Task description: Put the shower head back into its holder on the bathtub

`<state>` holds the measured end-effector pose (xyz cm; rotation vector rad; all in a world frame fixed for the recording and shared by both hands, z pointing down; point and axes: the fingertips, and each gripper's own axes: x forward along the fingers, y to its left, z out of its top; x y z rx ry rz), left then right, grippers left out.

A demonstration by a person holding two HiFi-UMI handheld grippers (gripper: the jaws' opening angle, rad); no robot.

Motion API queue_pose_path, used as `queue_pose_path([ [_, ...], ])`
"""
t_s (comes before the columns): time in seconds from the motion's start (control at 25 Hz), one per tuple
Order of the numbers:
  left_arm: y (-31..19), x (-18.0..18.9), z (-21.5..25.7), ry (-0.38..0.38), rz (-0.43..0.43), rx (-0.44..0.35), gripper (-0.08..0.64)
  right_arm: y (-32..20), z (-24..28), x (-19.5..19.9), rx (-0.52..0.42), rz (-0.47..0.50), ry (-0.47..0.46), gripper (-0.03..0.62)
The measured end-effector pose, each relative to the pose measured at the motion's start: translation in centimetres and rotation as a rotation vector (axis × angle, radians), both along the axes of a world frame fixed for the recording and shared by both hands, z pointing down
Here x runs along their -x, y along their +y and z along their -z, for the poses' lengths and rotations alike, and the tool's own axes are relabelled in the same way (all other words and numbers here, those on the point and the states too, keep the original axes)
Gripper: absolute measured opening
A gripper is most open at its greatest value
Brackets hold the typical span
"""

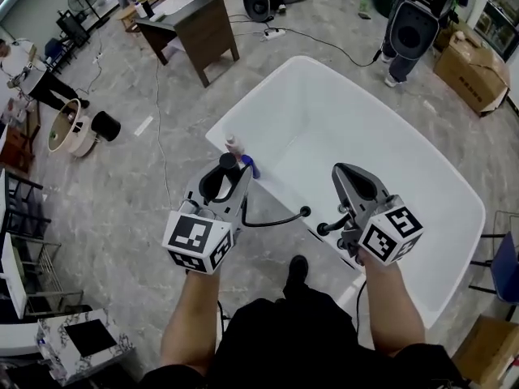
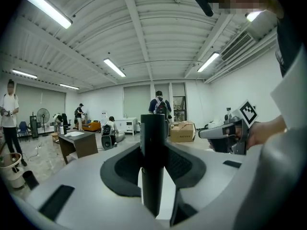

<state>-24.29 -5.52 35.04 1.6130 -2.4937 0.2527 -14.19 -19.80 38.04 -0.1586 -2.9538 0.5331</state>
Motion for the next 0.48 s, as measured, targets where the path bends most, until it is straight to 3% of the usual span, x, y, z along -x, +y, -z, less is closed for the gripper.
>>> queue_pose_path([
  [0.28, -2.4, 2.5, 0.7, -0.001, -0.047, 0.001, 0.141, -0.7, -0.4, 1.4, 0.02, -0.026, -0.011, 0.014],
  [0.48, -4.7, 4.0, 2.0, -0.02, -0.156, -0.046, 0.142, -1.4, -0.8, 1.9, 0.004, -0.116, 0.008, 0.014],
])
